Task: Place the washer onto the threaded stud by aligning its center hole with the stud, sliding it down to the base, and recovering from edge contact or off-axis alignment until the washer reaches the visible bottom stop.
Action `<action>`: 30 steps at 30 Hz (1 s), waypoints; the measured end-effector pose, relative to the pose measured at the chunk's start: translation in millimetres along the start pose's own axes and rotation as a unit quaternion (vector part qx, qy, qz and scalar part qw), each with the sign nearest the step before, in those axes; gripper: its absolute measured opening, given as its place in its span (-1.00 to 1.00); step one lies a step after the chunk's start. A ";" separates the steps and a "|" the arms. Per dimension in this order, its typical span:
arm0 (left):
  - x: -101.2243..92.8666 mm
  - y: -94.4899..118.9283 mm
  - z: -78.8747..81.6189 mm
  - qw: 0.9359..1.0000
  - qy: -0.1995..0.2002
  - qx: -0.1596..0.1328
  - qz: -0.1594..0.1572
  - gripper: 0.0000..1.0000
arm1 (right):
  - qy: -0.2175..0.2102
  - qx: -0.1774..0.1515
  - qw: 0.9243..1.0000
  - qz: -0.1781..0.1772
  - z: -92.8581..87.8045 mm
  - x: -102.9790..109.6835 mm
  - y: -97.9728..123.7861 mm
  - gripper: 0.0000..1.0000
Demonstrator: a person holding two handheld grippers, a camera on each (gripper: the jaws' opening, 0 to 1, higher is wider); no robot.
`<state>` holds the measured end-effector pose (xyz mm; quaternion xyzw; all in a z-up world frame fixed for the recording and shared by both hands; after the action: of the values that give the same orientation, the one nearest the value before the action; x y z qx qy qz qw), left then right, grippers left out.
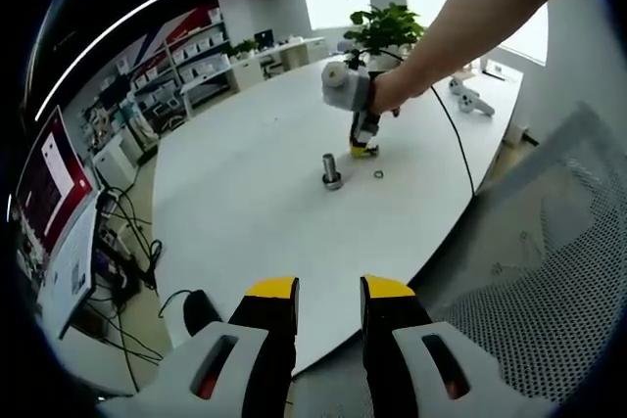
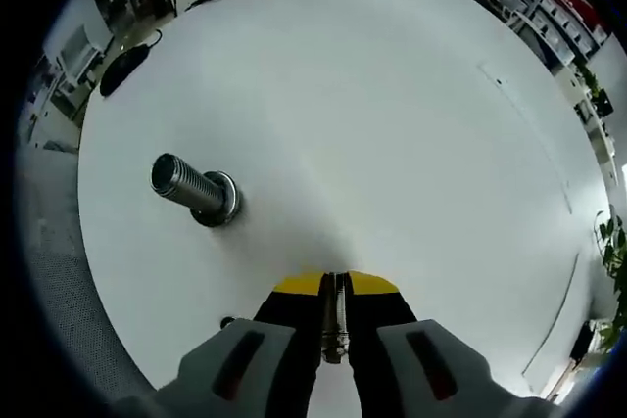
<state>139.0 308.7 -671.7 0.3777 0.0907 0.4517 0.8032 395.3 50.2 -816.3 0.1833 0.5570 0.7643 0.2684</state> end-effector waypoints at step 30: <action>-0.7 -0.4 -0.6 1.000 -0.004 0.002 -0.003 -0.54 | 0.013 -0.053 0.998 -0.025 -16.0 14.0 30.3 -0.82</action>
<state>138.5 308.3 -672.5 0.3812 0.0895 0.4480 0.8037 368.8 39.6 -792.8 0.1444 0.5236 0.7882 0.2894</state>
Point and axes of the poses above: the point that each gripper's makers call its tool centre point, and the gripper's own axes: y roughly backward along the fingers, x roughly to its left, z roughly out of its top, the point moved 6 cm from there along y, roughly backward along the fingers, and after that the axes turned 4 degrees about z, right-handed, at the moved point
